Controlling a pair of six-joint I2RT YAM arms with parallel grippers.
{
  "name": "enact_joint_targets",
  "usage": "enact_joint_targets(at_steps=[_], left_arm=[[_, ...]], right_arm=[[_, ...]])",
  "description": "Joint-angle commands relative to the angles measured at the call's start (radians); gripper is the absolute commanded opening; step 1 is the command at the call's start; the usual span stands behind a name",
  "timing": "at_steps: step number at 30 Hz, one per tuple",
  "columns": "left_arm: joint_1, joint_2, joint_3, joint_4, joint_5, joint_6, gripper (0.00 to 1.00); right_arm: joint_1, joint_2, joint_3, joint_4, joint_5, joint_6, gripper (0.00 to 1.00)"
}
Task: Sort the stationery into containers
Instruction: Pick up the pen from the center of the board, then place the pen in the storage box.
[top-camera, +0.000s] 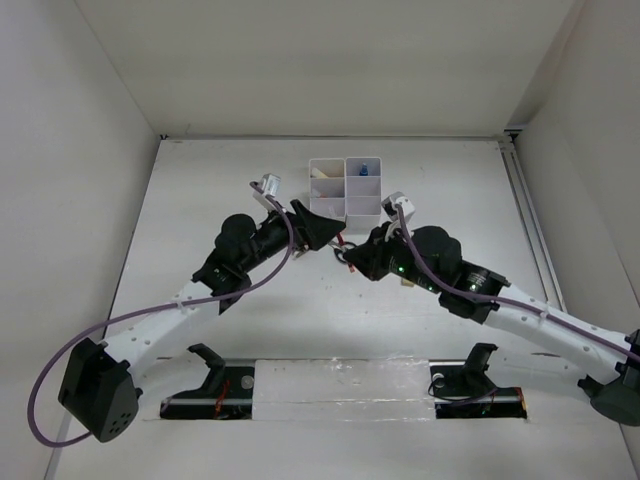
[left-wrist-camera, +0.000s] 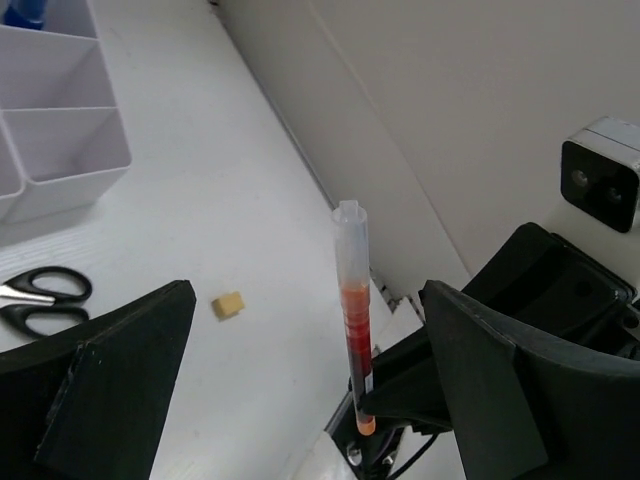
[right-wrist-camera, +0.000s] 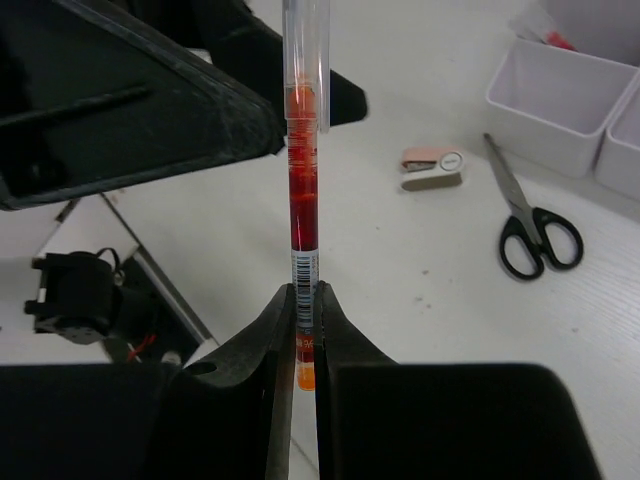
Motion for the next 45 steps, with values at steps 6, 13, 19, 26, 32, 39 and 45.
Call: enact_joint_targets(at_steps=[6,13,19,26,32,39,45], left_arm=[[0.005,0.059,-0.014,0.258,0.125,-0.053,0.71],[0.005,0.125,0.015,0.270,0.125,-0.029,0.00],[0.005,0.202,0.130,0.134,-0.107,0.130,0.00],[0.005,0.392,0.248,0.218,-0.581,0.200,0.00],[0.014,0.612,0.430,0.296,-0.726,0.233,0.00],[0.014,0.784,0.564,0.338,-0.855,0.275,0.00],[0.014,0.856,0.603,0.337,-0.886,0.298,0.00]], right_arm=[[0.009,-0.008,0.007,0.137,-0.122,0.032,0.00],[0.009,-0.023,-0.012,0.137,-0.087,0.032,0.53],[0.009,-0.139,-0.023,-0.045,0.166,0.081,1.00],[0.009,-0.311,-0.080,-0.145,0.298,0.081,1.00],[0.009,-0.365,-0.089,-0.216,0.298,0.103,1.00],[0.019,-0.383,-0.109,-0.225,0.278,0.103,1.00],[0.019,-0.402,-0.098,-0.248,0.278,0.093,1.00]])
